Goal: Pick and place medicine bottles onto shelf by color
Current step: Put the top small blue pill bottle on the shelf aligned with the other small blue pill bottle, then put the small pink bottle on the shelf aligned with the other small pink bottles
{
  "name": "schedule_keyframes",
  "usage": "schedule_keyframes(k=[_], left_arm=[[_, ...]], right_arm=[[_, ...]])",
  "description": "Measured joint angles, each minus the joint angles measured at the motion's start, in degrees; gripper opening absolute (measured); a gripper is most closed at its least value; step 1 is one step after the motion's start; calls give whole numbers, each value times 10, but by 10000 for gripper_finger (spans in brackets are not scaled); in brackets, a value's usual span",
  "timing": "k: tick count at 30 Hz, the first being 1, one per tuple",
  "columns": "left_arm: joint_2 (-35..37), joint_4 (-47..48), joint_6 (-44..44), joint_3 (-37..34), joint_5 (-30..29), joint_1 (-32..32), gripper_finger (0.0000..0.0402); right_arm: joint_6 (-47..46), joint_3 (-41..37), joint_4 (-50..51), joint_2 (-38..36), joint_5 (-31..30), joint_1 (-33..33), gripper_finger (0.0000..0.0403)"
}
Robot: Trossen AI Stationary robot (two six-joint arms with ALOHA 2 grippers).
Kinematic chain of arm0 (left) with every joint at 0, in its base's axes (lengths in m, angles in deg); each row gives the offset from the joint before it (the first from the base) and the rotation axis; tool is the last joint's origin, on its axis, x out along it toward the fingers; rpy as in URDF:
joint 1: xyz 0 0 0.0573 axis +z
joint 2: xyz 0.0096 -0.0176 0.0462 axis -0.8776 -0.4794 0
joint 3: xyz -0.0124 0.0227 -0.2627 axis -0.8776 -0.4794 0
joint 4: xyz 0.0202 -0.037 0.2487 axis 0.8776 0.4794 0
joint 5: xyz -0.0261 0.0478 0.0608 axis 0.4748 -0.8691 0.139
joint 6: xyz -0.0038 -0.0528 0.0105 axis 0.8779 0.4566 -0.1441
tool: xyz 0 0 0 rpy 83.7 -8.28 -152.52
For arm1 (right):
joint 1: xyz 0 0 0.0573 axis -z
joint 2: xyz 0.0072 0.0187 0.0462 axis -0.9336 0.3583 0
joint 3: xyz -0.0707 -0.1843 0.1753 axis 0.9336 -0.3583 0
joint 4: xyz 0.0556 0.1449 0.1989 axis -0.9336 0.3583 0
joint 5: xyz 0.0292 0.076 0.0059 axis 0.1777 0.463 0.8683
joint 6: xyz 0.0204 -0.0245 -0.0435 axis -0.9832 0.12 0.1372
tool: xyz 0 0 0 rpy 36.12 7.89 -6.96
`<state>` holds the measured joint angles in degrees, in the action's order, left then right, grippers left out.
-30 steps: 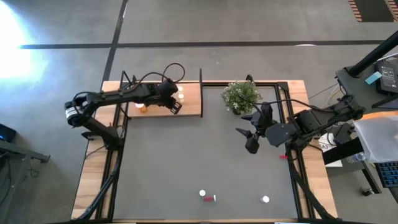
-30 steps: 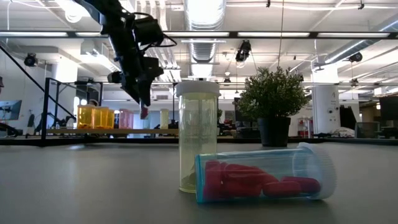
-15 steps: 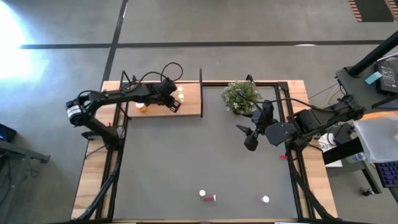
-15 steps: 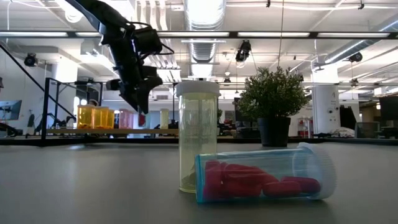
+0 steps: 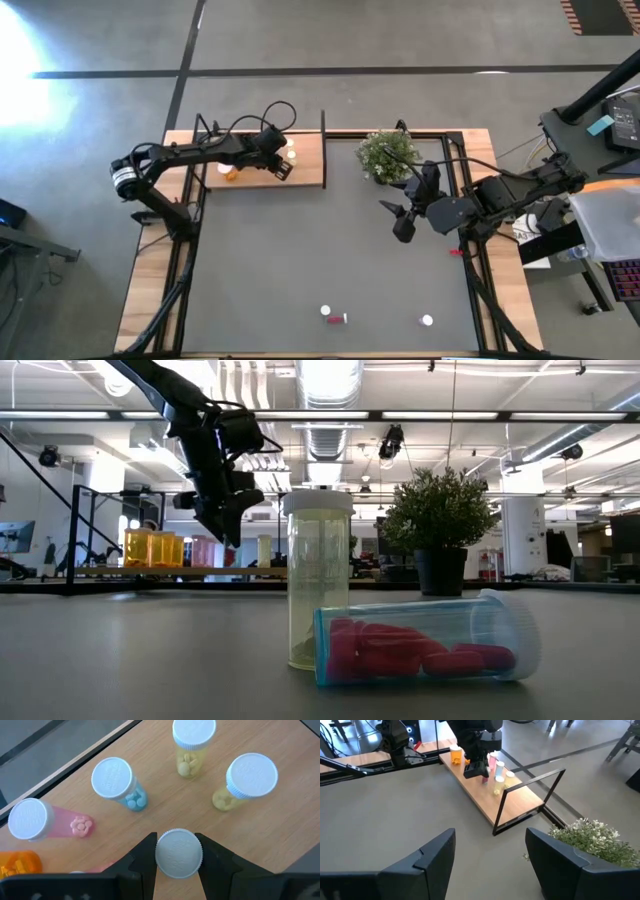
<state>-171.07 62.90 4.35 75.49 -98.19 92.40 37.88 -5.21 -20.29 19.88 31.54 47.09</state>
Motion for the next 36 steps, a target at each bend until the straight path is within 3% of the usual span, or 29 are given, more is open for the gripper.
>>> schedule_keyframes(k=[7,16,22,36], left_arm=[[0,2,2,0,-2,0,107],[1,11,2,6,-1,1,167],[6,19,3,30,-2,1,182],[11,204,31,174,-5,-10,182]], right_arm=[[0,0,0,0,0,0,231],[0,0,0,0,2,0,231],[0,0,0,0,2,0,231],[0,0,0,0,3,0,231]])
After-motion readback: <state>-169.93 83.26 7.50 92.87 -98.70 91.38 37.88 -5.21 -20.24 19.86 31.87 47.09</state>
